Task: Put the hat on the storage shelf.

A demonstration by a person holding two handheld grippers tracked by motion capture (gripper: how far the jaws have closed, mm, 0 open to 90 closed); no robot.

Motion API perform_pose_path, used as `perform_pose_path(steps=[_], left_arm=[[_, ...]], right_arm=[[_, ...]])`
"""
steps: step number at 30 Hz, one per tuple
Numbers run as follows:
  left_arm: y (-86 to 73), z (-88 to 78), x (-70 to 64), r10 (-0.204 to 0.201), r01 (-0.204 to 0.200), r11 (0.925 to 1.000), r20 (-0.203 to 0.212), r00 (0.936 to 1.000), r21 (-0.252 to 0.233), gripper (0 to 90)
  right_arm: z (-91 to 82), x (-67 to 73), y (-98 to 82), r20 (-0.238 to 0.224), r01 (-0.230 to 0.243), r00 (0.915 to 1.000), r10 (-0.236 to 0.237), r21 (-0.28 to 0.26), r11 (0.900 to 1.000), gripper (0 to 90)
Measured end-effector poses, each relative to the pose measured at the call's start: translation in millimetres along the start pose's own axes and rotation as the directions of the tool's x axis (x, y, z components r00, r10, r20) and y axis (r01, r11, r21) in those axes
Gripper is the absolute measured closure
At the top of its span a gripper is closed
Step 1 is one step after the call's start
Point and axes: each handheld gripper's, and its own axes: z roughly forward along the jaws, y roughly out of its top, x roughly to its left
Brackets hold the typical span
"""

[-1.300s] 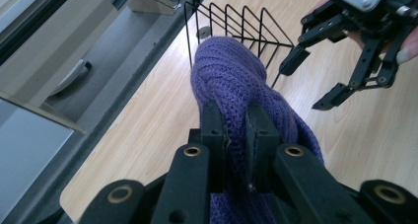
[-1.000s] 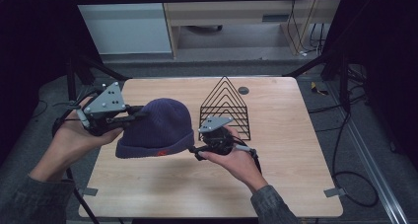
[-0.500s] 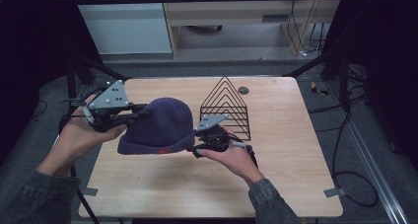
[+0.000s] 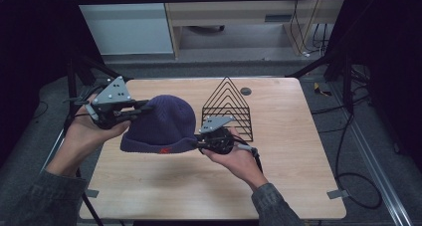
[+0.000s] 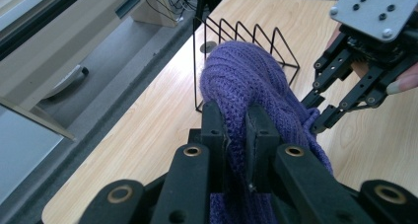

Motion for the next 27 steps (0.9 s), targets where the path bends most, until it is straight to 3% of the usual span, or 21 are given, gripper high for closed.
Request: perform_pose_path(steps=[14, 21, 27], left_arm=[[14.9, 2.7, 6.0, -0.046, 0.043, 0.9981, -0.056, 0.9974, -0.043, 80.7], [36.3, 3.2, 15.7, -0.08, 0.072, 0.993, -0.088, 0.9928, -0.094, 80.7], [61.0, 12.1, 22.7, -0.093, 0.079, 0.9886, -0.105, 0.9901, -0.128, 80.6]], right_arm=[[-34.9, -8.7, 17.5, 0.055, 0.017, 0.9983, -0.017, 0.004, 1.0, 77.9], [-55.4, -17.3, 34.6, 0.094, 0.03, 0.9951, -0.029, -0.001, 1.0, 78.2], [-78.8, -38.3, 49.1, 0.15, 0.029, 0.9884, -0.027, -0.012, 1.0, 78.2]])
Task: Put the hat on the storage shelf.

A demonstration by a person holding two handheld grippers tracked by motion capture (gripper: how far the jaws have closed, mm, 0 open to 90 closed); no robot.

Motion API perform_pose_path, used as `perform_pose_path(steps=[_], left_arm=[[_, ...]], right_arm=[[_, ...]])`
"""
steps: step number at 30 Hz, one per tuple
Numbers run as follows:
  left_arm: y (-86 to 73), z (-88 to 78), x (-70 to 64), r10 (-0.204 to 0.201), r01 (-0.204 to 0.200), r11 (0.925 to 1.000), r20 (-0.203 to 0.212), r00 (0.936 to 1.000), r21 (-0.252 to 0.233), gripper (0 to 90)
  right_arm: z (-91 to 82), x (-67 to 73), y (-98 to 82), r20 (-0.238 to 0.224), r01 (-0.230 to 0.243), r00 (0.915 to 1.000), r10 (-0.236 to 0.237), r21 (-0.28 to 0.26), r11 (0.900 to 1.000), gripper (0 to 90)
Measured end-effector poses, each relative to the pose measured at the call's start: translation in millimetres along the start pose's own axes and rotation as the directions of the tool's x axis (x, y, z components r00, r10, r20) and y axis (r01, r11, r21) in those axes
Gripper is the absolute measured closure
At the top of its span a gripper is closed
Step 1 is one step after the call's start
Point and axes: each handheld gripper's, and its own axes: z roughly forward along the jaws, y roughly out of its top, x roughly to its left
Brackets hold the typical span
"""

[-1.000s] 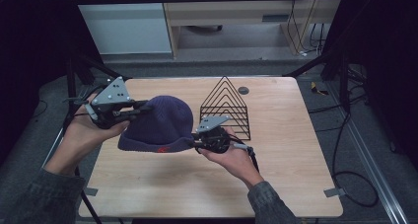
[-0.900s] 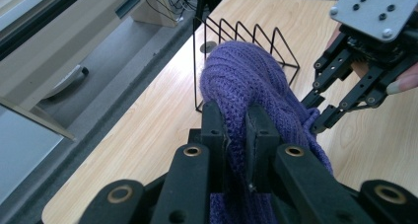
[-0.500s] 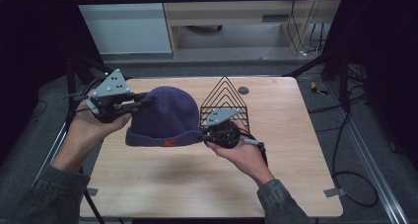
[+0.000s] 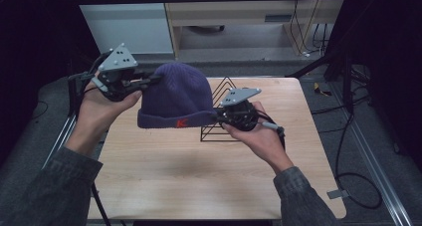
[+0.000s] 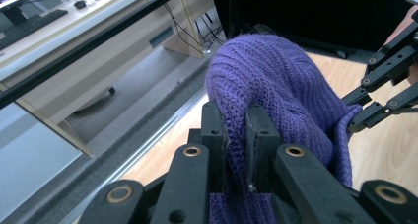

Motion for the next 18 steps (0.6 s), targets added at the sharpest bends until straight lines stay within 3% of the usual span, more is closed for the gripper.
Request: perform_pose_path(steps=[10, 18], left_arm=[[28.4, 40.6, -1.6, 0.009, -0.01, 0.9993, -0.013, 0.9999, -0.037, 80.6], [32.5, 74.0, -5.5, 0.008, -0.008, 0.9988, 0.002, 1.0, -0.049, 80.5]], right_arm=[[-19.3, -44.1, 1.8, 0.09, -0.035, 0.9953, 0.036, -0.006, 0.999, 78.4], [-22.5, -65.9, -14.6, 0.152, -0.069, 0.9861, 0.068, 0.0, 0.998, 78.4]])
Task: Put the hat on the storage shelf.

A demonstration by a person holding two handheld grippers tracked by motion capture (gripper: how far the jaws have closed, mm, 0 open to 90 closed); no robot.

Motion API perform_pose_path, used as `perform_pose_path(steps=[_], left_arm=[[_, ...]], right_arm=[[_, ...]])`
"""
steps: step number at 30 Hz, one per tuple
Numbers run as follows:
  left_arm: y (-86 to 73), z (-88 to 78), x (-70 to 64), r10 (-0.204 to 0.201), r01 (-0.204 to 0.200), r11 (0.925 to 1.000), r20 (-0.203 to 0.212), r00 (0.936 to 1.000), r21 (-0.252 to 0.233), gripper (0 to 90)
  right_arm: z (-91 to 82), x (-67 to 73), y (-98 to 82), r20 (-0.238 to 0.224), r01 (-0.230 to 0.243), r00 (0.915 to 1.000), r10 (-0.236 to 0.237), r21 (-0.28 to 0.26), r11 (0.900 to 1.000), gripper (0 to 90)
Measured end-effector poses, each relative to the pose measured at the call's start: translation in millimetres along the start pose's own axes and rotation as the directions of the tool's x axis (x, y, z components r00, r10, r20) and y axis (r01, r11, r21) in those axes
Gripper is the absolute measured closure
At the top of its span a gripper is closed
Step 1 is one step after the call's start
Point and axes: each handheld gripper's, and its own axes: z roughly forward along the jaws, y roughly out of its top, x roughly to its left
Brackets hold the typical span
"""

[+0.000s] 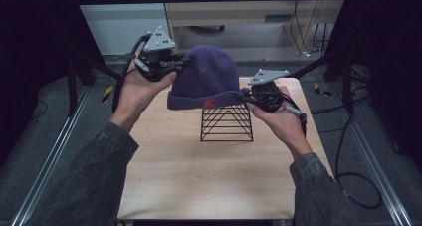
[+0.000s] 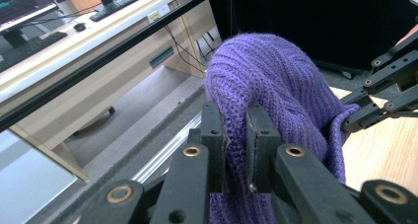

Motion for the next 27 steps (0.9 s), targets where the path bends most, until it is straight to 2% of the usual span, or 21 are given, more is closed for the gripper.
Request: perform_pose_path(steps=[9, 13, 15, 17, 27], left_arm=[[-1.5, 26.8, 2.8, -0.063, 0.063, 0.997, 0.0, 0.998, -0.044, 80.4], [-1.0, 34.6, -0.7, -0.064, 0.064, 0.9972, 0.004, 0.9979, -0.038, 80.5], [-0.1, 38.9, -2.7, -0.052, 0.052, 0.9981, 0.004, 0.9986, -0.034, 80.4], [0.2, 41.7, -3.5, -0.061, 0.062, 0.9973, 0.006, 0.9981, -0.04, 80.4], [1.9, 46.6, -9.5, -0.06, 0.061, 0.9975, 0.02, 0.998, -0.036, 80.3]], right_arm=[[3.2, -13.7, -7.2, 0.049, -0.03, 0.9983, 0.03, -0.001, 1.0, 78.1], [3.4, -18.7, -12.2, 0.066, -0.039, 0.997, 0.039, 0.004, 0.999, 78.1], [3.3, -20.7, -14.6, 0.072, -0.045, 0.9965, 0.044, 0.01, 0.999, 78.1], [2.5, -22.7, -16.8, 0.076, -0.046, 0.9961, 0.045, 0.011, 0.999, 78.1], [-0.3, -28.7, -27.7, 0.062, -0.079, 0.995, 0.078, 0.009, 0.997, 78.1]])
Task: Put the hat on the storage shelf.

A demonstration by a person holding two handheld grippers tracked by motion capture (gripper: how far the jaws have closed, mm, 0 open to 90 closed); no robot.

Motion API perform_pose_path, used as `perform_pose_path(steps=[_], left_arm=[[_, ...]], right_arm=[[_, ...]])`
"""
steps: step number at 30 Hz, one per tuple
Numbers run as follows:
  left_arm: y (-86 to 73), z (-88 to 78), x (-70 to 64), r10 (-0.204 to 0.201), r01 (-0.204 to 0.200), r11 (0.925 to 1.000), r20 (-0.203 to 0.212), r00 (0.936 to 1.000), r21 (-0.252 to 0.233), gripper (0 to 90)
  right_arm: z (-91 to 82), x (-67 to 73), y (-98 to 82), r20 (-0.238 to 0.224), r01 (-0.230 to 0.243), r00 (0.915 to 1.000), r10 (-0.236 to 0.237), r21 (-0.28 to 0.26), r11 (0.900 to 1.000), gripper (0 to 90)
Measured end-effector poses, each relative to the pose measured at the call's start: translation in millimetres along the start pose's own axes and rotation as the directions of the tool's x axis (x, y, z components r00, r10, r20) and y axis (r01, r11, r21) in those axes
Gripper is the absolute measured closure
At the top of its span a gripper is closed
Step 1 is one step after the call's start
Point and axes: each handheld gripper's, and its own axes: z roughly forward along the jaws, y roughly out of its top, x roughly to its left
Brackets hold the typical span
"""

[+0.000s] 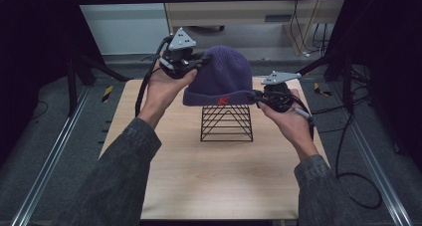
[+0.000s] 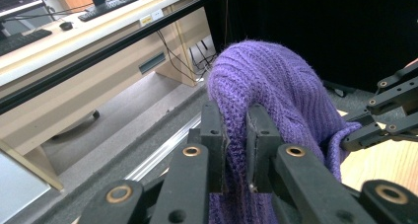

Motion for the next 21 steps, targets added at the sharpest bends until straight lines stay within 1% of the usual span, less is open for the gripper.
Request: perform_pose_path(steps=[4, 6, 7, 9, 10, 15, 19, 21], left_arm=[[3.7, -4.0, -0.8, -0.003, 0.003, 1.0, -0.003, 1.0, -0.007, 80.1], [2.3, -3.7, -1.3, -0.001, 0.001, 1.0, -0.004, 1.0, 0.005, 80.0], [0.9, -2.2, -1.8, -0.002, 0.002, 1.0, -0.004, 1.0, 0.007, 80.0], [-2.9, 2.2, -1.6, 0.005, -0.005, 0.9997, -0.002, 1.0, 0.026, 80.0], [-4.7, 4.5, -1.3, 0.003, -0.003, 0.9995, -0.003, 1.0, 0.031, 79.9], [-8.3, 13.7, 1.4, -0.018, 0.018, 0.9993, 0.009, 0.9998, 0.033, 79.9], [-9.4, 19.6, 0.1, -0.016, 0.016, 0.999, 0.013, 0.9998, 0.041, 79.8], [-10.7, 23.0, -1.6, -0.012, 0.011, 0.9986, 0.022, 0.9997, 0.053, 79.6]], right_arm=[[-6.6, -1.3, 3.4, 0.003, -0.001, 1.0, 0.001, -0.006, 1.0, 78.1], [-8.0, -0.8, 5.2, 0.007, 0.004, 1.0, -0.004, 0.002, 1.0, 78.1], [-7.5, -0.4, 5.4, 0.013, 0.014, 0.9998, -0.014, 0.011, 1.0, 78.1], [-5.4, 0.4, 3.9, 0.018, 0.018, 0.9997, -0.019, 0.03, 0.999, 78.1], [-3.9, 0.4, 2.3, 0.021, 0.023, 0.9995, -0.024, 0.04, 0.999, 78.1], [0.2, -2.3, -4.4, 0.019, 0.001, 0.9998, -0.002, 0.049, 0.999, 78.1], [1.0, -4.9, -6.7, 0.017, -0.002, 0.9999, 0.001, 0.058, 0.998, 78.0], [2.3, -5.4, -8.6, 0.021, 0.006, 0.9997, -0.008, 0.076, 0.997, 77.9]])
